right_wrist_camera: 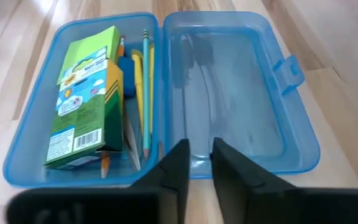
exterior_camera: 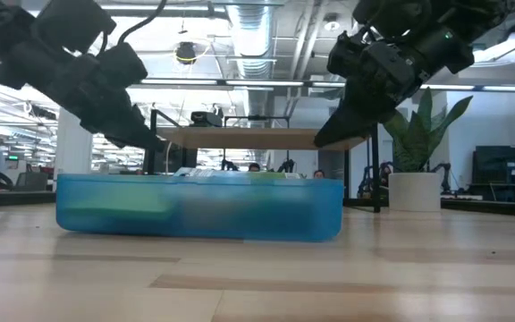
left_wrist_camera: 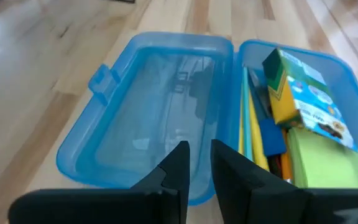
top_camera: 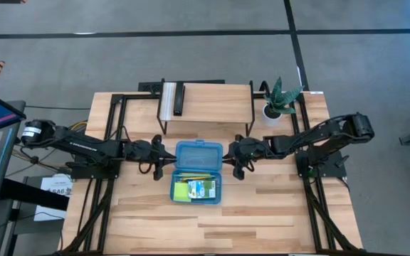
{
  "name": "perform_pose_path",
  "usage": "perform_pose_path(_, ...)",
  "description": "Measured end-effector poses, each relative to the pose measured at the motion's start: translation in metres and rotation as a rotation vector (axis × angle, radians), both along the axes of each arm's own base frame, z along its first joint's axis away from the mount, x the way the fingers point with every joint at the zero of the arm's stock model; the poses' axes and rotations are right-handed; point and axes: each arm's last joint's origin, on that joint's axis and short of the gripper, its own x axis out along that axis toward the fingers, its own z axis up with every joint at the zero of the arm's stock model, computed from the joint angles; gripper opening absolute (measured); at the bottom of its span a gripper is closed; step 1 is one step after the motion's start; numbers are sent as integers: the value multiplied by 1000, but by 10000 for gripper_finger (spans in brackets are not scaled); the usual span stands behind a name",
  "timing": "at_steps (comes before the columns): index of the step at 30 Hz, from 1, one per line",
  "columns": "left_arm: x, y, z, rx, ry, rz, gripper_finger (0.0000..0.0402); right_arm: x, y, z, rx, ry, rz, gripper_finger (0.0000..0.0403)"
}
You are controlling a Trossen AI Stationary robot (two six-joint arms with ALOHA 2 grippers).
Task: Pack school essentials
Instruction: Close the blue supply box
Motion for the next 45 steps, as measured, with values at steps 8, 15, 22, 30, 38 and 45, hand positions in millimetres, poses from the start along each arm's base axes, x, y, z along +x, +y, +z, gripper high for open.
perform_pose_path(8,-10,8,-14,-63,-26,13,34,-15,-1,-23,14,-25,-10,7)
perform_pose_path(15,-13,14,-19,-97,19,57,16,-26,-12,-41,47,-21,-74,9)
perform_pose_path(22,-18,19,-26,-127,91,128,1,-24,-23,-56,55,30,-127,7)
perform_pose_path(30,-18,21,-38,-150,178,172,0,-11,-39,-85,82,128,-192,5)
perform_pose_path(38,-8,33,-58,-186,221,185,0,2,-53,-88,142,124,-186,6)
perform_pose_path(45,-3,40,-61,-209,177,155,0,9,-58,-82,181,105,-168,6)
